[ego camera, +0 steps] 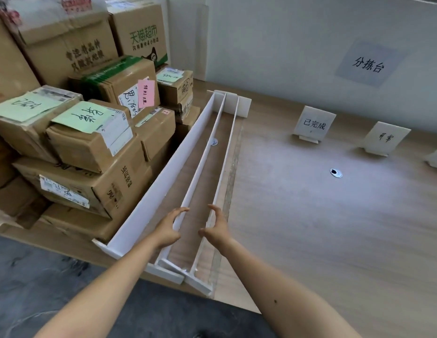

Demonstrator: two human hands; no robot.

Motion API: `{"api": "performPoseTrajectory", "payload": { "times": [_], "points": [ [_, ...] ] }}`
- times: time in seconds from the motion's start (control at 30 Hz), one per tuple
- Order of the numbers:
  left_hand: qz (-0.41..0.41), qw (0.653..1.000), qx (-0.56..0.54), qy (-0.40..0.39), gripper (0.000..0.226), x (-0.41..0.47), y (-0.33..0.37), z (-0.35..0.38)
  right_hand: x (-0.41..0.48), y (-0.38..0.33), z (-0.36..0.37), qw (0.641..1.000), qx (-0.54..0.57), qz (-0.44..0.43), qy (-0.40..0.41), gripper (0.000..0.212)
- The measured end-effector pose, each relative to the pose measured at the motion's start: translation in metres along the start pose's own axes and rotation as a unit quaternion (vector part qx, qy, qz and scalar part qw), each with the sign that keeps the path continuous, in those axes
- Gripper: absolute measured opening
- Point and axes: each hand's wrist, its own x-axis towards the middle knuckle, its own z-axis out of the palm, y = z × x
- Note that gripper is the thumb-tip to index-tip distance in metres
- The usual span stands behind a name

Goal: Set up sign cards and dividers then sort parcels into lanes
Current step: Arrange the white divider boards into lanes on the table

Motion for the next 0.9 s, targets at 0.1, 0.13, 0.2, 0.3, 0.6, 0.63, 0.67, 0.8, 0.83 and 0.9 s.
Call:
{"api": "performPoseTrajectory", "payload": {
  "times": [0.1, 0.13, 0.2, 0.3, 0.6, 0.63, 0.67, 0.8, 0.83, 0.9],
  "points": [
    [0.0, 1.0, -0.015, 0.013, 0.08, -0.001, 0.0, 0.004, -0.003, -0.005, -0.001, 0.998, 0.058, 0.028, -0.008, 0.084],
    [0.0, 1.0, -0.019, 0.016, 0.081, -0.002, 0.0, 0.005, -0.005, -0.007, -0.001, 0.996, 0.078, 0.038, -0.012, 0.083],
    [-0.005, 1.0, -0.023, 0.015, 0.081, -0.003, 0.001, 0.006, -0.008, -0.008, -0.001, 0.994, 0.099, 0.05, -0.011, 0.081],
    [-0.008, 0.999, -0.032, 0.018, 0.081, -0.007, 0.005, 0.007, -0.012, -0.007, -0.001, 0.993, 0.106, 0.053, 0.0, 0.085],
    [-0.007, 0.995, -0.083, 0.046, 0.07, -0.025, 0.028, 0.025, -0.027, 0.011, -0.031, 0.994, 0.091, 0.007, 0.054, 0.086],
    [-0.009, 0.995, -0.087, 0.048, 0.069, -0.026, 0.031, 0.028, -0.027, 0.016, -0.036, 0.994, 0.095, 0.003, 0.062, 0.085],
    [-0.01, 0.995, -0.089, 0.05, 0.068, -0.027, 0.035, 0.032, -0.028, 0.021, -0.042, 0.993, 0.098, -0.004, 0.067, 0.084],
    [-0.014, 0.993, -0.096, 0.06, 0.069, -0.029, 0.043, 0.049, -0.026, 0.046, -0.062, 0.996, 0.053, -0.009, 0.072, 0.077],
    [-0.014, 0.993, -0.097, 0.062, 0.069, -0.03, 0.045, 0.054, -0.027, 0.051, -0.066, 0.997, 0.034, -0.01, 0.066, 0.075],
    [-0.013, 0.992, -0.103, 0.067, 0.068, -0.031, 0.048, 0.062, -0.03, 0.061, -0.07, 0.999, -0.007, -0.001, 0.054, 0.073]
  ]
}}
